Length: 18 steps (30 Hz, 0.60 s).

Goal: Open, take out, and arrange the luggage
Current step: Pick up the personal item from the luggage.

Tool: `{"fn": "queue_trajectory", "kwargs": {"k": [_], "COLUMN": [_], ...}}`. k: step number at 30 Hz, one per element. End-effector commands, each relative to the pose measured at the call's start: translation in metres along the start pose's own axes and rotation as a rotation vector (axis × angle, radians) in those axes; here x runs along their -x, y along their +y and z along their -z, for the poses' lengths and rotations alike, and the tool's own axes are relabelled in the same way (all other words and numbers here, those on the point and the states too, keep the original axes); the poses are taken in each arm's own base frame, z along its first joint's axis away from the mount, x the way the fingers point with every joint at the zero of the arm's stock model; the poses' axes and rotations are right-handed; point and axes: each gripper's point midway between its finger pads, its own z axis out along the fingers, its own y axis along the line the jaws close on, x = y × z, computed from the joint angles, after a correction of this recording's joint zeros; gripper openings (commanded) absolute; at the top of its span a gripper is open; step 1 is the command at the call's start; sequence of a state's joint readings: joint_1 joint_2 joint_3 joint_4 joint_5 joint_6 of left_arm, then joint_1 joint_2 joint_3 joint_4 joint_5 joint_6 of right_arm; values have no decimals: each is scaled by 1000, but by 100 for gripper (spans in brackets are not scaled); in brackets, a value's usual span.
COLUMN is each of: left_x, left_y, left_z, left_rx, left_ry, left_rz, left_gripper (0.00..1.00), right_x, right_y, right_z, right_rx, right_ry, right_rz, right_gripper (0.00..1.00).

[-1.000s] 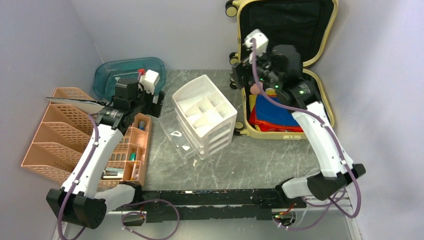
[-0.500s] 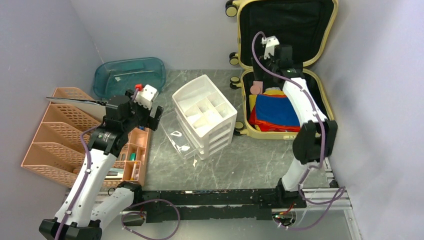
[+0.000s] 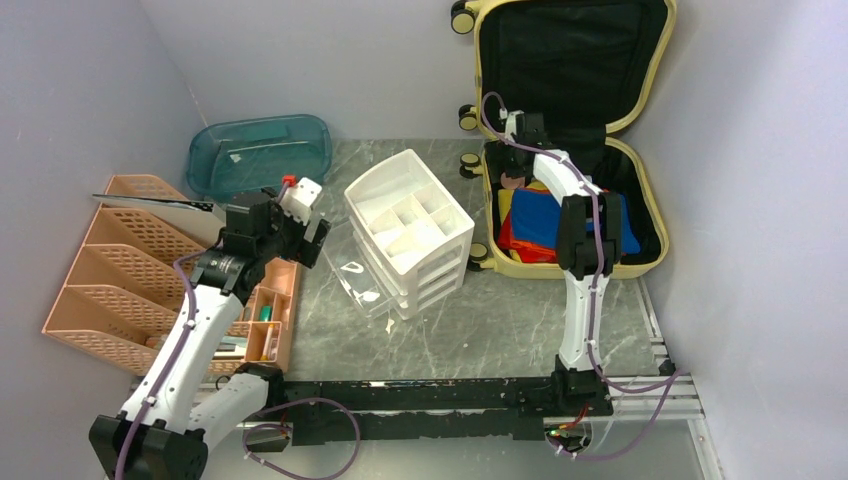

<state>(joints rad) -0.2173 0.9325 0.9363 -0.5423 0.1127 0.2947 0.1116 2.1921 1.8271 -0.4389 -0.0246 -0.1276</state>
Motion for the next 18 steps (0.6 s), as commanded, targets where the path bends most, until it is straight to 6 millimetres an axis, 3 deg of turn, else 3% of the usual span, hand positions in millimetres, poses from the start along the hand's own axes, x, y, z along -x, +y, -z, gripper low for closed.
{"fn": "queue_trajectory", "kwargs": {"k": [1,7,14,18], "left_x": [9,5,3,2], "left_y": [3,2,3,1], "left_z": [-2,-3,0,0], "left_rx": [-2,-22,-33,-41], "left_ry": [-30,-27,-36,-39], "left_rz": [-2,20,36,40], "left_gripper": [100,100,100,100], "right_x": [28,17,-19,-29], "right_y": [-16,-28,-25,-24], "right_z": [-2,-16,-32,-37], "right_rx": [-69,-120,-108,-73], "right_ry": [-50,-16,72,91], "right_rz": [-31,-23,-26,-55], "right_gripper": [100,100,97,92]}}
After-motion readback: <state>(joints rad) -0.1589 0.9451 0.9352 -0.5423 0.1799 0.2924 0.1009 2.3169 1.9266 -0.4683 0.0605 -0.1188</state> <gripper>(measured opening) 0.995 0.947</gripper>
